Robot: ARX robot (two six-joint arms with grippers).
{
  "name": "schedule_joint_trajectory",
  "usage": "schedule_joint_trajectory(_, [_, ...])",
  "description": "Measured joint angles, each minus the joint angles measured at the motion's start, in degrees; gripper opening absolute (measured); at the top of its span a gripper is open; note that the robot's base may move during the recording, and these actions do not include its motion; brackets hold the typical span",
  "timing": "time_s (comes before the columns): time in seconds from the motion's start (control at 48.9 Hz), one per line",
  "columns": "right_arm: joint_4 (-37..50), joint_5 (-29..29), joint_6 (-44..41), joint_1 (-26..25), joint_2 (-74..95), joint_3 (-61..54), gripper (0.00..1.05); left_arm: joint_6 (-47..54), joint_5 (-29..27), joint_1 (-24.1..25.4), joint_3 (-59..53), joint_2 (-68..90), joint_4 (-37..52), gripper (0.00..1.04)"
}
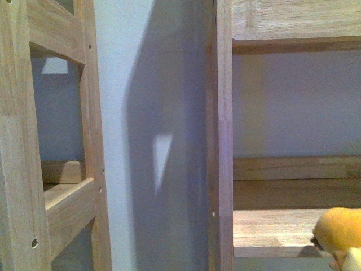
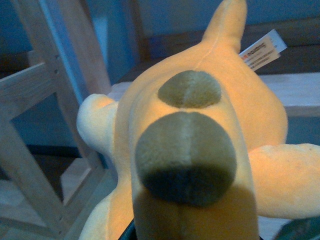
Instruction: Put away toys
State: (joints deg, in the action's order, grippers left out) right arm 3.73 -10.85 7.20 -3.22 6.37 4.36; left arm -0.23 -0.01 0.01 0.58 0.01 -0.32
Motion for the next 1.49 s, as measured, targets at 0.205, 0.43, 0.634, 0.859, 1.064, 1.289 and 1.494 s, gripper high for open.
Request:
schedule_joint_trajectory(0.205, [4.28, -0.09, -1.05, -0.85, 5.95, 10.01, 0.07, 0.0, 0.0, 0.0, 0.0, 0.0, 0.0, 0.99])
schedule_joint_trajectory(0.43, [7.5, 0.98, -2.78, 3.32, 12.09, 19.65, 0.07, 0.0, 0.0, 0.0, 0.0, 0.0, 0.0, 0.99])
schedule_joint_trajectory(0.634, [8.81, 1.4, -4.79, 6.4, 17.88, 28.72, 0.07, 0.0, 0.0, 0.0, 0.0, 0.0, 0.0, 0.99])
schedule_joint_trajectory(0.859, [8.17, 0.76, -6.88, 7.37, 24.81, 41.55, 0.07, 0.0, 0.0, 0.0, 0.0, 0.0, 0.0, 0.99])
schedule_joint_trajectory(1.064, [4.72, -0.37, -7.19, 6.75, 29.27, 50.64, 0.07, 0.0, 0.0, 0.0, 0.0, 0.0, 0.0, 0.99])
schedule_joint_trajectory(1.289, [3.63, -1.7, -4.55, 3.76, 36.5, 61.05, 0.07, 0.0, 0.0, 0.0, 0.0, 0.0, 0.0, 0.99])
schedule_joint_trajectory(1.494, [4.46, 0.76, -2.71, 4.17, 46.88, 70.14, 0.07, 0.0, 0.0, 0.0, 0.0, 0.0, 0.0, 0.99])
